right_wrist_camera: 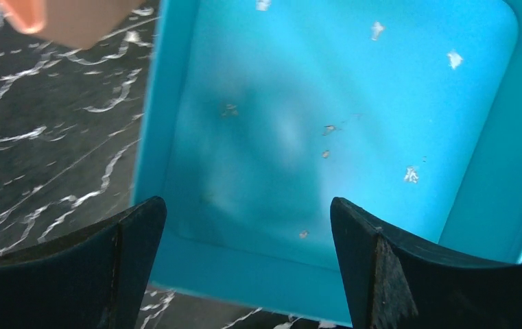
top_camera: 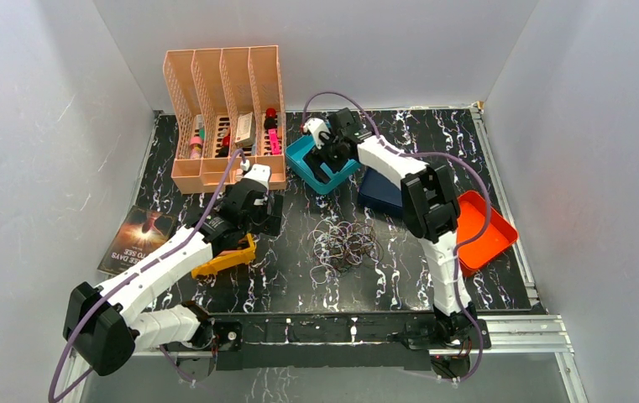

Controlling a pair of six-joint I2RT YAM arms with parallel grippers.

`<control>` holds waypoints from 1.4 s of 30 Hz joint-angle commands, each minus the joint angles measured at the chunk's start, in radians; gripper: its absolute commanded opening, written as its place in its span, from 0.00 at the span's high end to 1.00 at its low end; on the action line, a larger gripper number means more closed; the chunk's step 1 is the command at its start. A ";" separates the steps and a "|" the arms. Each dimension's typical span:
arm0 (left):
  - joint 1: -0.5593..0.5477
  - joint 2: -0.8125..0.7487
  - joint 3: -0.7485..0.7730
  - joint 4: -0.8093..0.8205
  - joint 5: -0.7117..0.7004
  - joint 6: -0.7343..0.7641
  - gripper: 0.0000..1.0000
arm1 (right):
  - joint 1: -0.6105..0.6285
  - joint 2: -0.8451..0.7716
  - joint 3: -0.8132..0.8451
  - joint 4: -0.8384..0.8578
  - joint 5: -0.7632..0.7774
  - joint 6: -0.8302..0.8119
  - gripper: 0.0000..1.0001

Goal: Untangle the cables

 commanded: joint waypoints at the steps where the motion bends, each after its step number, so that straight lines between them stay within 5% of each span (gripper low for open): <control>1: 0.002 0.002 0.004 0.002 -0.009 0.007 0.11 | 0.035 -0.124 -0.072 -0.022 -0.110 -0.026 0.02; 6: 0.002 0.000 0.000 0.002 -0.012 0.006 0.11 | 0.061 -0.225 -0.178 -0.046 -0.134 -0.034 0.02; 11: 0.002 0.007 0.004 0.003 -0.016 0.009 0.11 | 0.051 -0.576 -0.495 0.334 0.356 0.319 0.02; 15: 0.003 0.021 0.007 0.002 -0.008 0.011 0.11 | -0.066 -0.647 -0.586 0.184 0.652 0.529 0.02; 22: 0.002 0.023 0.006 0.002 -0.007 0.009 0.11 | -0.164 -0.607 -0.642 0.089 0.645 0.575 0.02; 42: 0.003 0.033 0.007 0.002 -0.010 0.012 0.11 | -0.166 -0.474 -0.609 0.228 0.205 0.620 0.02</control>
